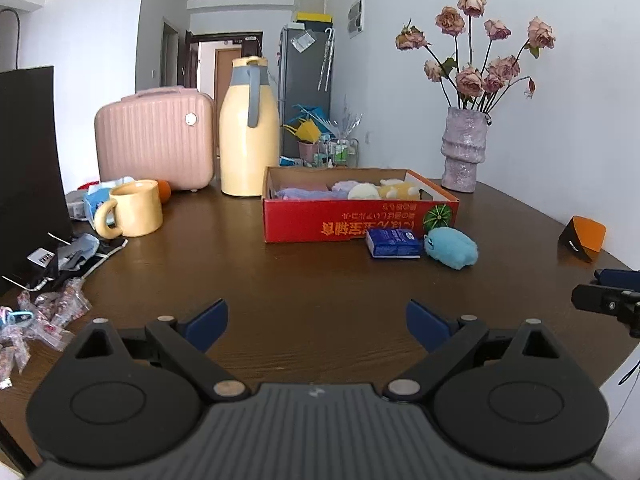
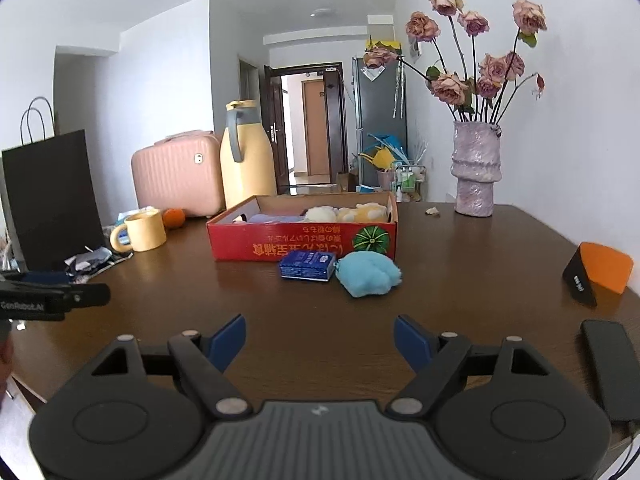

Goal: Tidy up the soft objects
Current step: 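Close both grippers together on the light blue fuzzy toy, then lift the blue fuzzy toy with both grippers and carry it into the box, then open both grippers over the box and withdraw them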

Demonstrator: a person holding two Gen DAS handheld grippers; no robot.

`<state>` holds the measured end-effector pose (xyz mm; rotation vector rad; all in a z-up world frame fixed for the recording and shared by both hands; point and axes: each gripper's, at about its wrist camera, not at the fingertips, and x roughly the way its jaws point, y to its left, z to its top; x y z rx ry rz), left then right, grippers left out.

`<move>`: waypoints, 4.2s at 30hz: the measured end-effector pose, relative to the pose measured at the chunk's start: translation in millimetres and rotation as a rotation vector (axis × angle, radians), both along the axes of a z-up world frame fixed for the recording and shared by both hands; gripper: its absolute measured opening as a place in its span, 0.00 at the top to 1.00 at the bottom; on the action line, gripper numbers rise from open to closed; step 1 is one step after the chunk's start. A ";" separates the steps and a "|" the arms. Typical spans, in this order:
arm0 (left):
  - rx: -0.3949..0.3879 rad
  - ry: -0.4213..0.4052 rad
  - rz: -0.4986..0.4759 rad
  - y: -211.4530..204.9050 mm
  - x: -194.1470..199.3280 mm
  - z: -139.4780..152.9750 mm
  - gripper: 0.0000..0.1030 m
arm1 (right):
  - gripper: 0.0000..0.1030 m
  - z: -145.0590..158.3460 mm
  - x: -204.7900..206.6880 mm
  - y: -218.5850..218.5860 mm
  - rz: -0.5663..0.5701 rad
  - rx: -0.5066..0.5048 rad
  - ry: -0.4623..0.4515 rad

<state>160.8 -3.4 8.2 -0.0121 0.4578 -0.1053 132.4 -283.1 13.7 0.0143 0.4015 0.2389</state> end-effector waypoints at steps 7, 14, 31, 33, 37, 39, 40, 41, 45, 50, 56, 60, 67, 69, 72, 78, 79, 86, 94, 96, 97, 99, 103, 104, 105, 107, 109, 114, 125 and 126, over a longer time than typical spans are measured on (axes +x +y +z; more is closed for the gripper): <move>-0.001 0.055 -0.022 -11.0 23.8 -14.0 0.05 | 0.24 -11.6 16.5 -3.3 -0.015 0.023 0.046; -0.061 0.111 -0.140 -51.9 82.6 -18.5 0.13 | 0.28 -20.1 62.7 -20.3 -0.054 0.061 0.088; -0.371 0.363 -0.269 -138.6 259.0 -65.5 0.50 | 0.52 -46.2 282.3 -67.9 -0.006 0.281 0.282; -0.402 0.382 -0.277 -139.6 265.4 -70.9 0.62 | 0.54 -58.0 300.2 -69.9 -0.017 0.313 0.308; -0.415 0.390 -0.297 -139.2 269.4 -76.4 0.70 | 0.61 -74.5 310.8 -76.4 0.020 0.418 0.353; -0.435 0.398 -0.294 -135.7 270.2 -77.0 0.71 | 0.63 -76.0 309.3 -77.5 0.019 0.430 0.353; -0.438 0.398 -0.290 -134.9 270.0 -76.4 0.72 | 0.67 -77.5 308.9 -77.6 0.023 0.434 0.354; -0.436 0.397 -0.283 -133.7 269.0 -75.3 0.73 | 0.69 -78.8 308.4 -78.2 0.023 0.444 0.359; -0.422 0.394 -0.283 -127.3 246.7 -66.9 0.73 | 0.77 -78.8 297.0 -77.9 0.029 0.461 0.369; -0.405 0.397 -0.295 -107.3 178.6 -69.2 0.77 | 0.79 -88.5 234.0 -72.4 0.020 0.510 0.361; -0.390 0.402 -0.303 -80.2 102.0 -64.2 0.79 | 0.81 -80.4 128.5 -31.9 -0.006 0.396 0.315; -0.391 0.383 -0.288 -67.9 72.5 -58.3 0.79 | 0.81 -71.1 95.7 -16.0 0.037 0.363 0.308; -0.382 0.346 -0.275 -59.4 49.6 -50.0 0.79 | 0.81 -65.2 70.2 -1.0 0.057 0.354 0.295; -0.385 0.338 -0.281 -59.2 48.1 -47.8 0.79 | 0.81 -61.6 63.9 0.7 0.059 0.348 0.284; -0.380 0.330 -0.293 -60.4 49.7 -46.6 0.79 | 0.81 -58.7 60.9 0.0 0.057 0.348 0.275; -0.373 0.266 -0.338 -68.3 80.3 -25.2 0.79 | 0.81 -50.3 67.4 -3.7 0.035 0.355 0.254; -0.371 0.251 -0.354 -71.3 94.0 -16.7 0.79 | 0.81 -45.4 73.0 -6.3 0.027 0.362 0.242; -0.334 0.207 -0.378 -95.6 218.0 52.2 0.79 | 0.81 21.5 168.0 -28.8 0.008 0.366 0.176; -0.316 0.353 -0.344 -107.2 357.3 37.8 0.84 | 0.81 66.1 331.7 -32.5 -0.002 0.293 0.290; -0.320 0.417 -0.324 -108.7 378.9 17.1 0.90 | 0.82 57.0 367.4 -27.2 -0.030 0.244 0.345; -0.322 0.444 -0.320 -109.6 387.6 5.7 0.91 | 0.83 51.1 380.5 -23.0 -0.039 0.212 0.364; -0.300 0.446 -0.295 -113.8 395.6 -9.8 0.91 | 0.86 34.5 405.0 -12.5 -0.051 0.149 0.424; -0.267 0.470 -0.291 -113.9 400.1 -27.5 0.91 | 0.84 9.9 421.1 10.3 -0.094 0.010 0.446; -0.264 0.469 -0.290 -112.0 399.6 -28.2 0.91 | 0.84 6.5 421.7 13.3 -0.106 -0.020 0.439; -0.260 0.463 -0.288 -109.5 397.7 -26.8 0.91 | 0.84 3.4 423.0 13.8 -0.110 -0.029 0.443; -0.242 0.442 -0.276 -103.2 392.2 -20.7 0.90 | 0.84 2.6 422.5 11.7 -0.113 -0.018 0.451; -0.201 0.402 -0.243 -96.6 383.4 -8.5 0.88 | 0.84 6.5 419.1 8.8 -0.122 -0.013 0.446; -0.069 0.277 -0.162 -79.0 349.8 30.2 0.71 | 0.84 35.8 397.2 4.1 -0.123 -0.008 0.399; 0.145 0.010 -0.038 -11.8 220.5 84.9 0.17 | 0.39 110.6 281.1 -6.0 -0.059 -0.053 0.173; 0.144 -0.009 -0.024 -6.5 206.0 86.1 0.12 | 0.37 114.1 264.2 -4.3 -0.051 -0.067 0.139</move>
